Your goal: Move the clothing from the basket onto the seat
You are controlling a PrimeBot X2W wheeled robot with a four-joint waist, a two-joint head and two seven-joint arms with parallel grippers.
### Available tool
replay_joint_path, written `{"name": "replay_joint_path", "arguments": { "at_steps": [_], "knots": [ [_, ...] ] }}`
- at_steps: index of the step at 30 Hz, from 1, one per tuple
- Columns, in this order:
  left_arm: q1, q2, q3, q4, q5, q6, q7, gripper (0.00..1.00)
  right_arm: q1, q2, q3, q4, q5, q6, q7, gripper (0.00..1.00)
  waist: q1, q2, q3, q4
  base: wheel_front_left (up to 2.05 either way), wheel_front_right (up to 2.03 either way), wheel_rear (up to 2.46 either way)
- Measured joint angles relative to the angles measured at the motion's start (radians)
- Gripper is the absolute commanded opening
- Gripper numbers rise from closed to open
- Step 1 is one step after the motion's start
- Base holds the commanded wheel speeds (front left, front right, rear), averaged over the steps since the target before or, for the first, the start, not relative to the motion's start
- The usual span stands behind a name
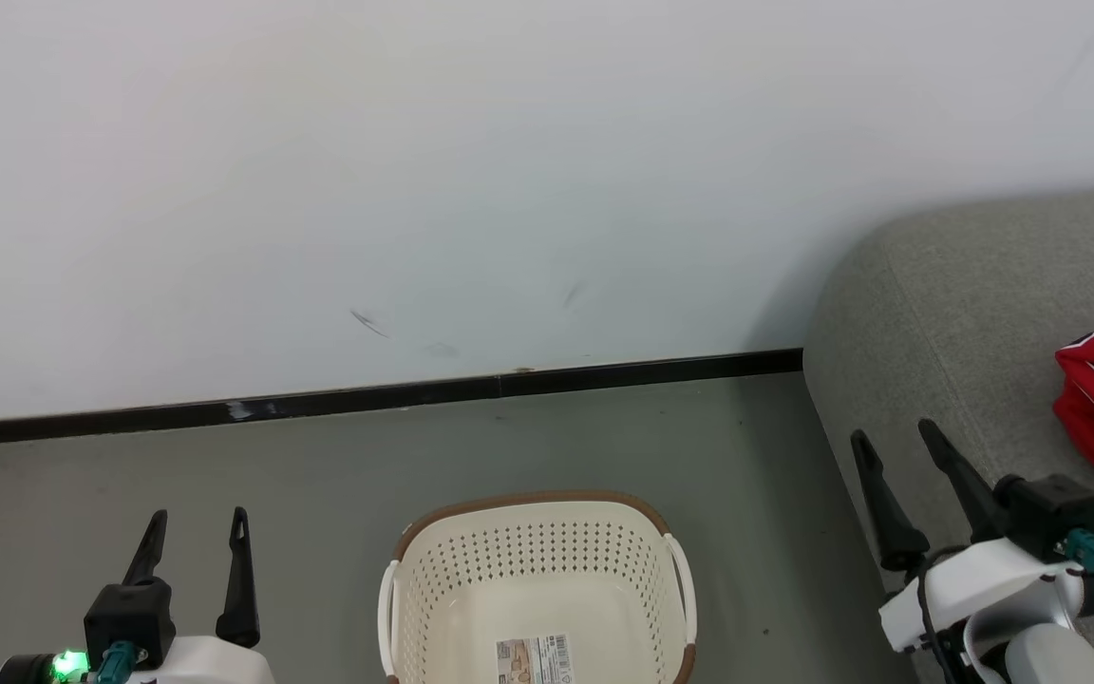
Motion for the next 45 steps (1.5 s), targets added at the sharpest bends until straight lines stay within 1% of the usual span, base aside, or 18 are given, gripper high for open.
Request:
{"name": "replay_joint_path", "arguments": {
  "at_steps": [6,11,15,24,39,40,45],
  "knots": [
    [0.007,0.002,-0.01,0.011,0.015,-0.009,0.0,1.0,0.078,0.032,-0.026,-0.015,-0.023,0.0,0.0,1.0,0.0,0.0,-0.026,0.009,0.0,0.0,0.0],
    [0.025,0.001,-0.016,0.012,0.019,-0.011,0.0,1.0,0.112,0.046,-0.032,-0.043,-0.035,0.0,0.0,1.0,0.0,0.0,-0.04,0.005,0.0,0.0,0.0],
    [0.025,0.0,-0.021,0.004,0.021,-0.02,0.0,1.0,0.135,0.049,-0.035,-0.063,-0.047,0.0,0.0,1.0,0.0,0.0,-0.041,-0.002,0.0,0.0,0.0],
    [0.025,-0.004,-0.023,-0.002,0.028,-0.026,0.0,1.0,0.165,0.059,-0.038,-0.091,-0.047,0.0,0.0,1.0,0.0,0.0,-0.035,-0.012,0.0,0.0,0.0],
    [0.019,-0.005,-0.035,0.004,0.04,-0.032,0.0,1.0,0.187,0.065,-0.041,-0.126,-0.056,0.0,0.0,1.0,0.0,0.0,-0.022,-0.006,0.0,0.0,0.0],
    [0.019,-0.007,-0.035,0.006,0.039,-0.032,0.0,0.0,0.187,0.066,-0.041,-0.124,-0.056,0.0,0.0,0.0,0.0,0.0,-0.021,-0.005,0.0,0.0,0.0],
    [0.049,-0.038,-0.049,0.042,0.038,-0.032,0.002,0.0,0.211,0.076,-0.035,-0.084,-0.054,0.0,0.002,0.0,0.0,0.0,-0.021,-0.005,0.0,0.0,0.0]
  ]
}}
